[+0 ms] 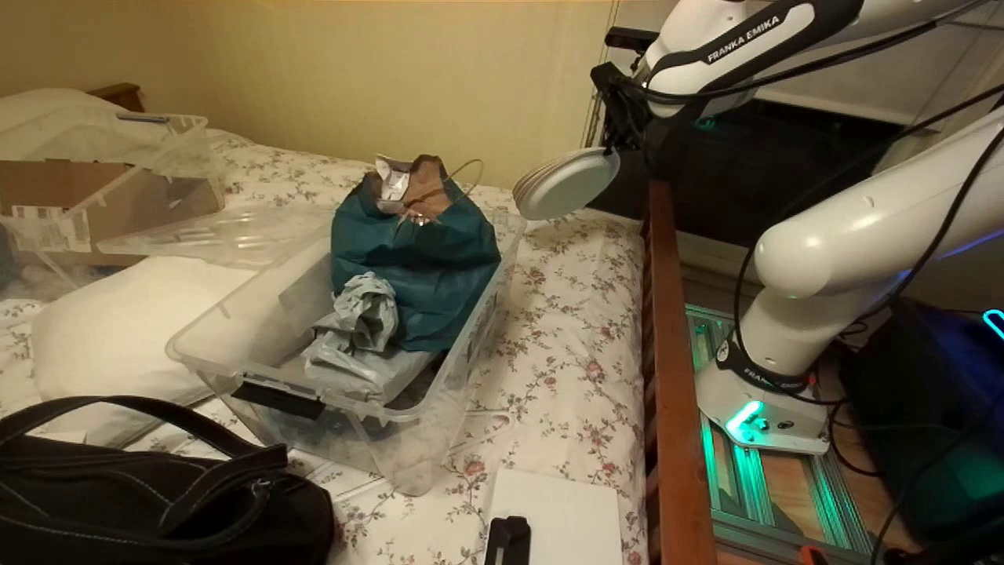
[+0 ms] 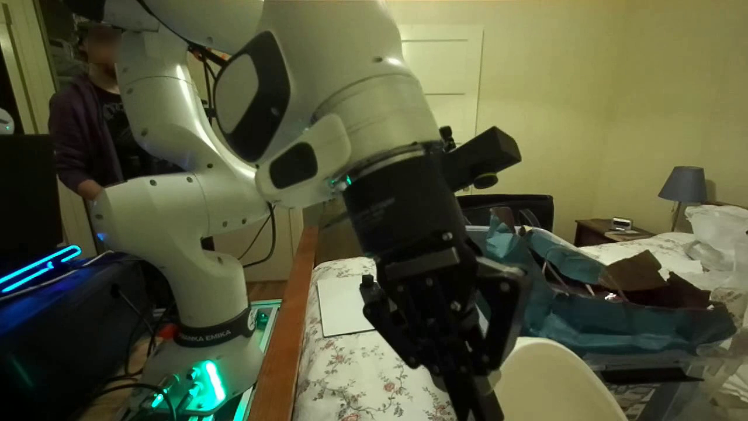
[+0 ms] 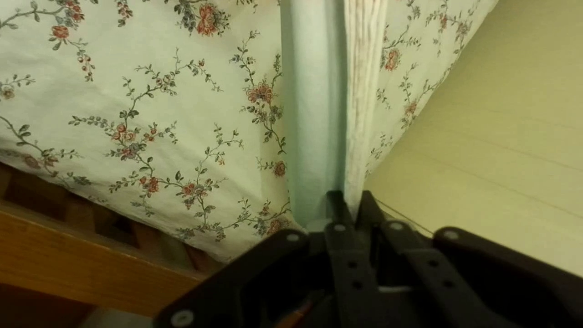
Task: Take the white plates out of the storage container and put them on the right side of the table.
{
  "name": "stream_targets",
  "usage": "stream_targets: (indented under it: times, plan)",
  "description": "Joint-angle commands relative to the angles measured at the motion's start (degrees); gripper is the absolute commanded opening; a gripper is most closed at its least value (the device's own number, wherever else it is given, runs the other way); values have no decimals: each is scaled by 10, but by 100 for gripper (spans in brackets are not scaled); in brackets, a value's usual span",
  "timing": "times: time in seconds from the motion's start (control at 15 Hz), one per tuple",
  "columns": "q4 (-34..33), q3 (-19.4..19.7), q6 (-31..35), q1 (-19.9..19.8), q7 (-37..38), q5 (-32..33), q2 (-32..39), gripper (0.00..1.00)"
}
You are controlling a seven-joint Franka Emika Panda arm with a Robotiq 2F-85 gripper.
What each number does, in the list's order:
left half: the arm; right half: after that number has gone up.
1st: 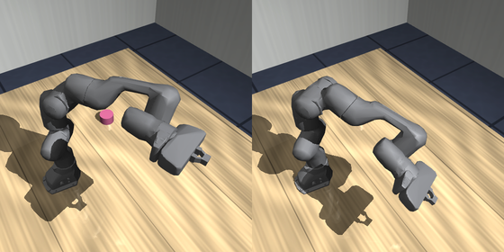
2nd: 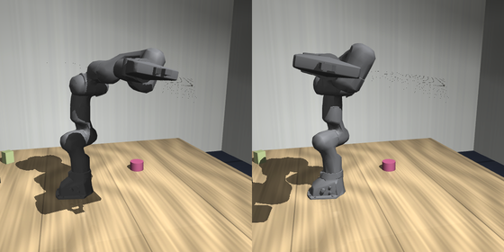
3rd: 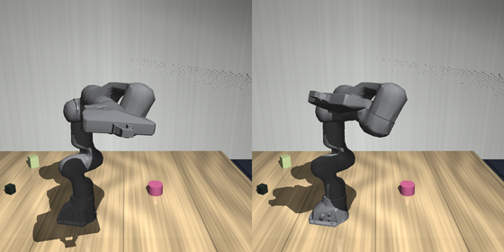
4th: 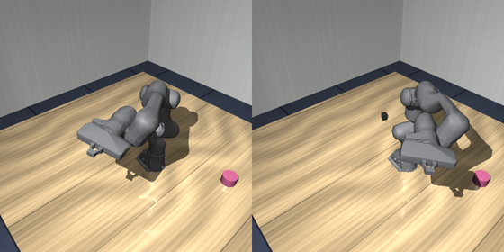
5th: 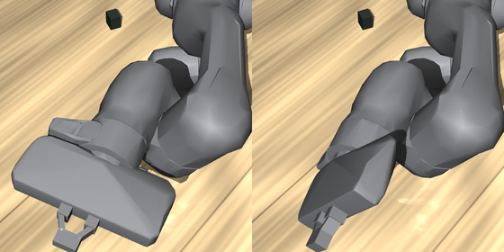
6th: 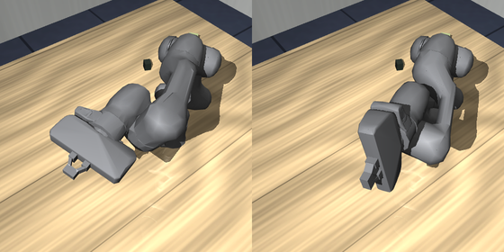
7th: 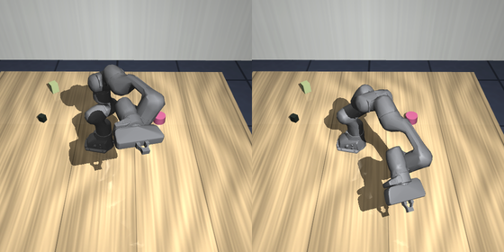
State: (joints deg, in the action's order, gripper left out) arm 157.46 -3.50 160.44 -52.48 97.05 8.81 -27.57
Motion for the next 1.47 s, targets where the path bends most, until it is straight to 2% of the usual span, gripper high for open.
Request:
stream_targets:
  times: [0.0, 0.2, 0.27, 0.33, 0.4, 0.6, 0.73, 0.87, 1.07, 1.27, 1.4]
  plan:
    - [-1, -5, 7, -3, 4, -1, 9, 10]
    - [-1, -7, 12, -4, 10, -1, 16, 10]
    - [-2, -7, 12, -4, 11, -1, 16, 3]
    - [-1, -38, 35, -37, 34, 34, 26, 3]
    - [-1, -48, 36, -44, 45, 40, 31, 3]
    - [0, -76, 120, -73, 67, 47, 61, 3]
    - [0, -81, 185, -91, 78, 64, 87, 3]
    - [0, -73, 231, -102, 79, 75, 117, 3]
    - [0, -71, 280, -157, 71, 131, 157, 3]
    - [0, -40, 305, -184, 69, 200, 196, 3]
    - [0, -9, 316, -190, 75, 269, 225, 3]
